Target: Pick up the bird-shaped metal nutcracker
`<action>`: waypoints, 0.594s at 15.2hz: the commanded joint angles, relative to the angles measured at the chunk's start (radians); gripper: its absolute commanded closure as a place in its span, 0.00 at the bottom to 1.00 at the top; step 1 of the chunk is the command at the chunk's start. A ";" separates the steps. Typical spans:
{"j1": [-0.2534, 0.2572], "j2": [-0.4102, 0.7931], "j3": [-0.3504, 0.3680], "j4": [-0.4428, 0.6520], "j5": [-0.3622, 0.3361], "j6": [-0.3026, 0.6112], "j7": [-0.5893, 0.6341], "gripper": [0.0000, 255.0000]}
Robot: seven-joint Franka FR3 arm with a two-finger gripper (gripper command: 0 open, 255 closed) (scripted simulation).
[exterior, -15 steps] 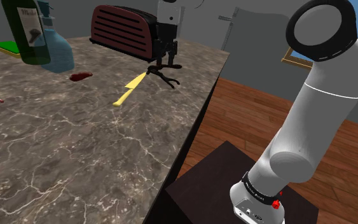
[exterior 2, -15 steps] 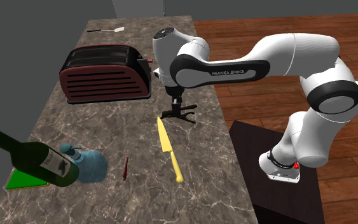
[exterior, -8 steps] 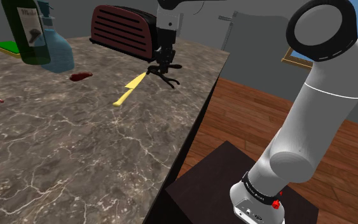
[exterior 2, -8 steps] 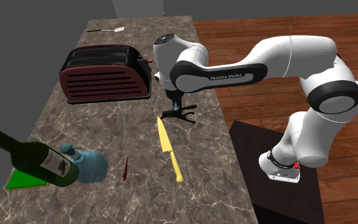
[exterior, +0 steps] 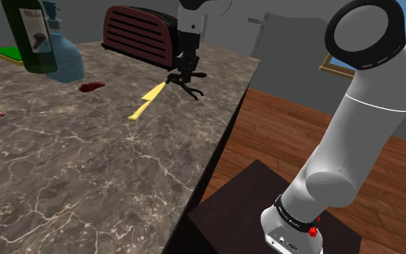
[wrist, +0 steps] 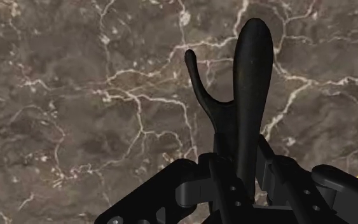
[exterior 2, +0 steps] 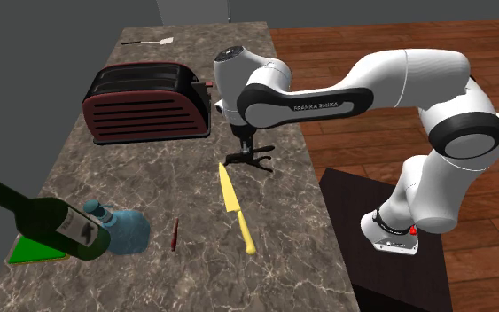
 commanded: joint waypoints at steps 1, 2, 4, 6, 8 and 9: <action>0.000 0.001 0.000 0.023 0.000 -0.022 0.001 1.00; 0.000 0.002 0.000 0.038 0.000 -0.036 0.002 1.00; 0.000 0.005 0.000 0.068 0.000 -0.063 0.003 1.00; -0.001 0.008 0.000 0.099 0.000 -0.091 0.004 1.00; -0.001 0.012 0.000 0.132 0.000 -0.120 0.006 1.00; -0.001 0.015 0.000 0.149 0.000 -0.134 0.006 1.00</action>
